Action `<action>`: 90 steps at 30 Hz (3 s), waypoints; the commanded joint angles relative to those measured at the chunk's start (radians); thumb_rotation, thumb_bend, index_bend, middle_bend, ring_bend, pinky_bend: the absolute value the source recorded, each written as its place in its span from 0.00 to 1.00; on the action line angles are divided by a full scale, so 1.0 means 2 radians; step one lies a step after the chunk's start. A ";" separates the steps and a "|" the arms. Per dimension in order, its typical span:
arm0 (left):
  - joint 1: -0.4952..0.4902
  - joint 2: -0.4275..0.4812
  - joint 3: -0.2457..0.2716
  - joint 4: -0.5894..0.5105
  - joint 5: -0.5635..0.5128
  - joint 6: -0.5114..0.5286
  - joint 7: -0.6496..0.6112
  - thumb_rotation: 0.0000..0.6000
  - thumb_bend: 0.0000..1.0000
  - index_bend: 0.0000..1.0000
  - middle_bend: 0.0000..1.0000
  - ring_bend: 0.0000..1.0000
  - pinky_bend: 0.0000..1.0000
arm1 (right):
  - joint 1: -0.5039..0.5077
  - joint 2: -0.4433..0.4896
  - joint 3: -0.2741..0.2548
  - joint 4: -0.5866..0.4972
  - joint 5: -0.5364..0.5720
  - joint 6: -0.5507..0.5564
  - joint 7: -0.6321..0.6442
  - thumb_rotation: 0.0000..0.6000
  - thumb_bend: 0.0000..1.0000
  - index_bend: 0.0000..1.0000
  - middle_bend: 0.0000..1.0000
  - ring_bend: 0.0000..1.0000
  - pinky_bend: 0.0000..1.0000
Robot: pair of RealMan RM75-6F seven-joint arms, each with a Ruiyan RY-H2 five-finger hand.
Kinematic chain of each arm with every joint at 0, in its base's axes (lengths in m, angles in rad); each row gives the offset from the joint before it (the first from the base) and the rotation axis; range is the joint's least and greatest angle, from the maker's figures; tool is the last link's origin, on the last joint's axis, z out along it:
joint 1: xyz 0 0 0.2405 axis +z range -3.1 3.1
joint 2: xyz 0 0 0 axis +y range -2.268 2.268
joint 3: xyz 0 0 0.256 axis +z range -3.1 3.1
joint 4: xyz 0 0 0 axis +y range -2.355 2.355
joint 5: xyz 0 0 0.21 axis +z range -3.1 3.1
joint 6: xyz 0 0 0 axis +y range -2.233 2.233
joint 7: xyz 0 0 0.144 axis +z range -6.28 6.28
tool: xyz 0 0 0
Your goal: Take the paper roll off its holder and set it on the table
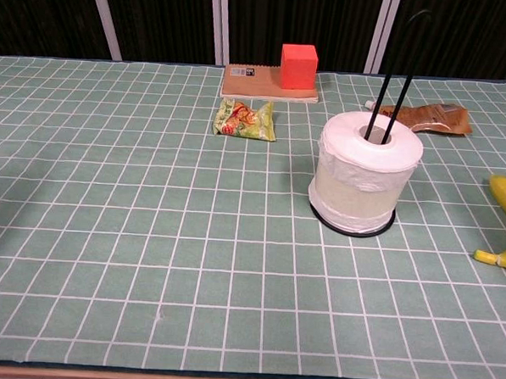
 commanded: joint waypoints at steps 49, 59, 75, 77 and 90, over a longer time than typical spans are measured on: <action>0.003 0.002 0.000 -0.007 0.001 0.006 0.000 1.00 0.22 0.12 0.00 0.00 0.03 | 0.117 -0.005 0.028 -0.073 0.142 -0.278 0.341 1.00 0.00 0.00 0.00 0.00 0.00; 0.004 0.003 0.000 -0.005 0.002 0.007 0.000 1.00 0.22 0.12 0.00 0.00 0.03 | 0.162 -0.108 0.061 -0.002 0.205 -0.335 0.350 1.00 0.00 0.00 0.00 0.00 0.00; 0.003 0.002 0.000 -0.006 -0.002 0.004 0.003 1.00 0.22 0.12 0.00 0.00 0.03 | 0.194 -0.192 0.081 0.055 0.212 -0.358 0.370 1.00 0.00 0.00 0.00 0.00 0.00; 0.003 0.002 -0.001 -0.005 -0.003 0.003 0.003 1.00 0.22 0.12 0.00 0.00 0.03 | 0.197 -0.199 0.083 0.061 0.213 -0.362 0.371 1.00 0.00 0.00 0.00 0.00 0.00; -0.001 0.000 -0.001 -0.006 -0.010 -0.007 0.010 1.00 0.22 0.12 0.00 0.00 0.03 | 0.216 -0.238 0.094 0.095 0.219 -0.378 0.375 1.00 0.00 0.00 0.00 0.00 0.00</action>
